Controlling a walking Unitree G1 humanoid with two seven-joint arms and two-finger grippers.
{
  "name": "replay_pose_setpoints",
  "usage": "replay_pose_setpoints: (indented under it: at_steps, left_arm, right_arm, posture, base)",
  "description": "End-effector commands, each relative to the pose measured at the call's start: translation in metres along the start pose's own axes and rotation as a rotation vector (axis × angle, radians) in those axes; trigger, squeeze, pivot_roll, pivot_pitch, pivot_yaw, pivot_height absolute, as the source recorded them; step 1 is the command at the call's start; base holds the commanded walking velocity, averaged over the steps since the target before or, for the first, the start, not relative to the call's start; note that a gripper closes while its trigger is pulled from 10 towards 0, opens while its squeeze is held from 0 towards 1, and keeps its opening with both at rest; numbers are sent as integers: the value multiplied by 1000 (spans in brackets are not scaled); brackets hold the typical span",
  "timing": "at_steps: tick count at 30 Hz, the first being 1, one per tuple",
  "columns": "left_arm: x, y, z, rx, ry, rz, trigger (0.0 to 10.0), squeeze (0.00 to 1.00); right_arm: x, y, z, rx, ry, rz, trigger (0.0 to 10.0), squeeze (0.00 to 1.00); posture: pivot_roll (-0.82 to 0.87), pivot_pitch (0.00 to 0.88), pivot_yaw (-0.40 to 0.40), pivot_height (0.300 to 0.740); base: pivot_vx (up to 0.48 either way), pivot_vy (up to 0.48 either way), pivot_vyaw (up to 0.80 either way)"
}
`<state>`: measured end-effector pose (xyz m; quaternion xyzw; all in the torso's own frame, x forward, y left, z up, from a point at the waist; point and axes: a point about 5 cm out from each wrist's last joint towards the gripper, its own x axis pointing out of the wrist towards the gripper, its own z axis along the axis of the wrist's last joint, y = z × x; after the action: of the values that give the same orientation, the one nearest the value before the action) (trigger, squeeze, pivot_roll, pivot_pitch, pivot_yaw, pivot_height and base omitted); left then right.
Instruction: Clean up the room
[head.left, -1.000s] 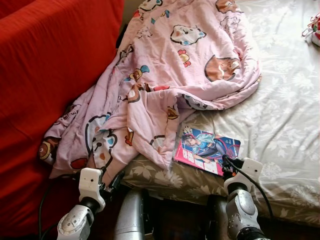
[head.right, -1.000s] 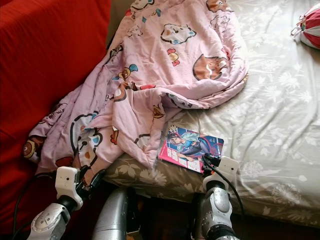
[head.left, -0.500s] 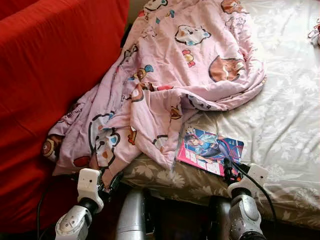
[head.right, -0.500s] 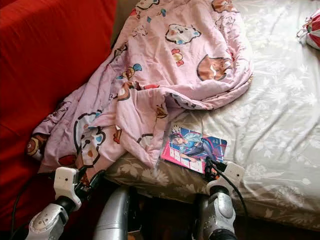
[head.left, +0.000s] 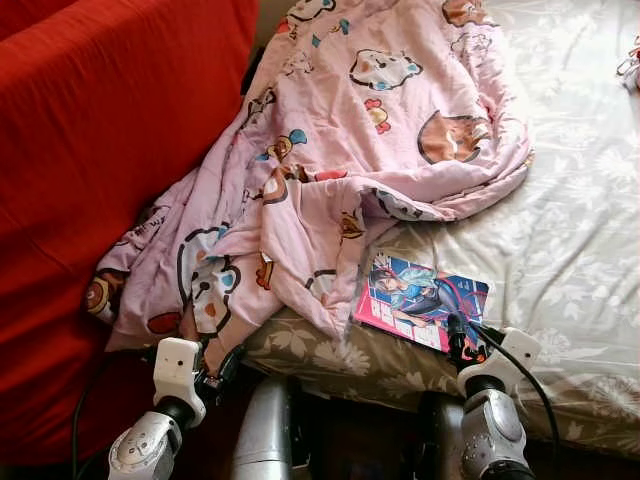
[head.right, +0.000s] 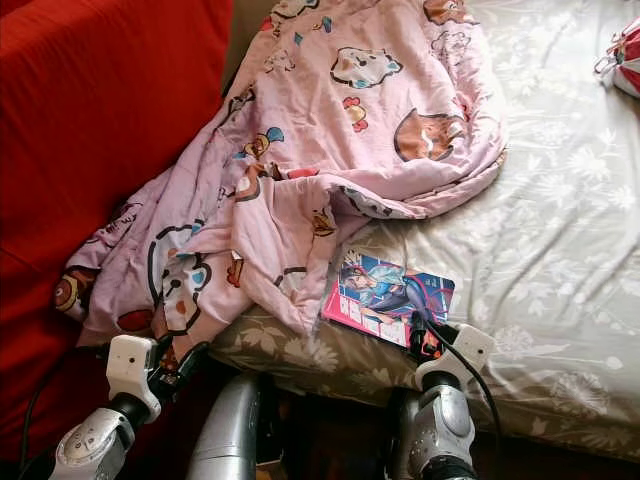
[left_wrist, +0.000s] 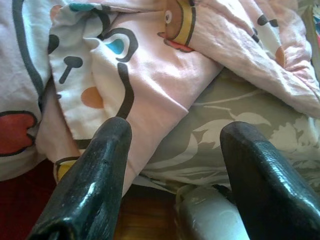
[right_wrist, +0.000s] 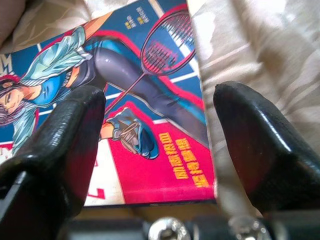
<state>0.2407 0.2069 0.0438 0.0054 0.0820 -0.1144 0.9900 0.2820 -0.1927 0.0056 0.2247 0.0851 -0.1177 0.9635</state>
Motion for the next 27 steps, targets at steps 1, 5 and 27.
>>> replay_pose_setpoints:
  at_steps: [1,5,27]
  left_arm:
    - [-10,8,-7,2,33,26,10000,0]
    - [-10,9,-6,5,33,27,10000,0]
    - [-25,12,-4,16,44,30,10000,0]
  right_arm:
    - [-6,-4,-11,28,48,-11,10000,0]
    - [-6,-8,-11,38,53,-17,10000,0]
    - [-25,-26,-37,524,175,53,10000,0]
  posture:
    - [222,238,149,583]
    - [226,239,150,583]
    - [270,258,171,583]
  base:
    - [0,0,0]
    - [0,0,0]
    - [0,0,0]
